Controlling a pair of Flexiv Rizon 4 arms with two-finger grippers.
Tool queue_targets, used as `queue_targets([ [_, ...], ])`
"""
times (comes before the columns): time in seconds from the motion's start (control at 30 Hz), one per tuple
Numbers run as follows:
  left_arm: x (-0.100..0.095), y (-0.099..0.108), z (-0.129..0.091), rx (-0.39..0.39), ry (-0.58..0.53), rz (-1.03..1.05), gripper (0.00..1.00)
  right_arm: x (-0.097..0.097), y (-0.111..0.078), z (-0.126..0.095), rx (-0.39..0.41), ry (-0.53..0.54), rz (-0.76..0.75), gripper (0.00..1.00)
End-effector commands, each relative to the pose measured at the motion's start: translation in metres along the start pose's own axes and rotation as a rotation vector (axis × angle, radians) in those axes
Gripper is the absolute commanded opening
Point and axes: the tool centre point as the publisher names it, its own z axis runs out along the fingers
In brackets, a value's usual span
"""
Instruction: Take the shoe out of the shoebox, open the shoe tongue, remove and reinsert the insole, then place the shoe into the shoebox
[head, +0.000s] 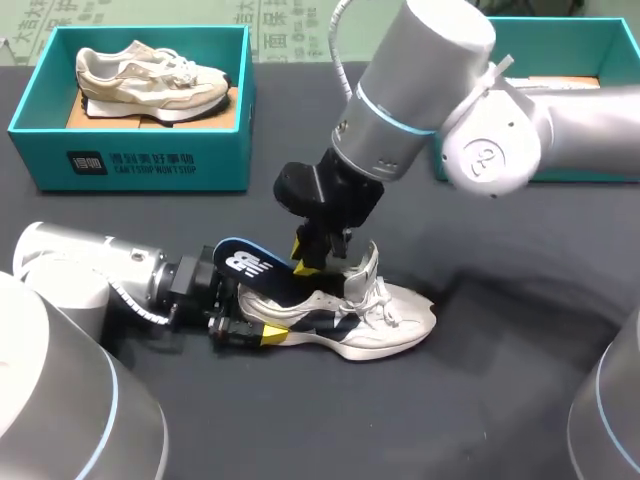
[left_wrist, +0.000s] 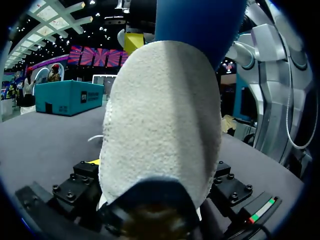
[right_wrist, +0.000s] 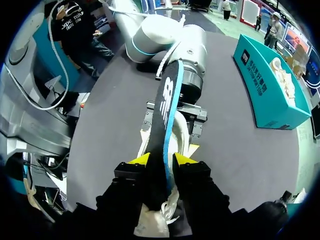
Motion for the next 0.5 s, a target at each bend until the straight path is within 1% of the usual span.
queue_targets([
  [0.03,-0.0006,0.0001,0.0005,-0.001,0.000,-0.001,0.00,-0.0096,0.0061,0.0031,0.003,0.033,0.030,0.35],
  [0.13,-0.0006,0.0001,0.0005,-0.001,0.000,-0.001,0.00,-0.0104,0.0054,0.0015,-0.022,0.034,0.065,0.39],
  [0.27,-0.0006,0.0001,0.0005,-0.001,0.000,-0.001,0.00,-0.0102,0.0063,0.0045,-0.050,0.054,0.083,0.39],
  [0.37,-0.0006,0.0001,0.0005,-0.001,0.000,-0.001,0.00,-0.0081,0.0089,0.0066,-0.045,0.062,0.097,0.40],
  [0.4,-0.0006,0.0001,0.0005,-0.001,0.000,-0.001,0.00,-0.0070,0.0098,0.0070,-0.046,0.064,0.105,0.45],
  [0.43,-0.0006,0.0001,0.0005,-0.001,0.000,-0.001,0.00,-0.0060,0.0104,0.0072,-0.048,0.065,0.109,0.47],
  [0.5,-0.0006,0.0001,0.0005,-0.001,0.000,-0.001,0.00,-0.0048,0.0112,0.0078,-0.051,0.068,0.126,0.47],
])
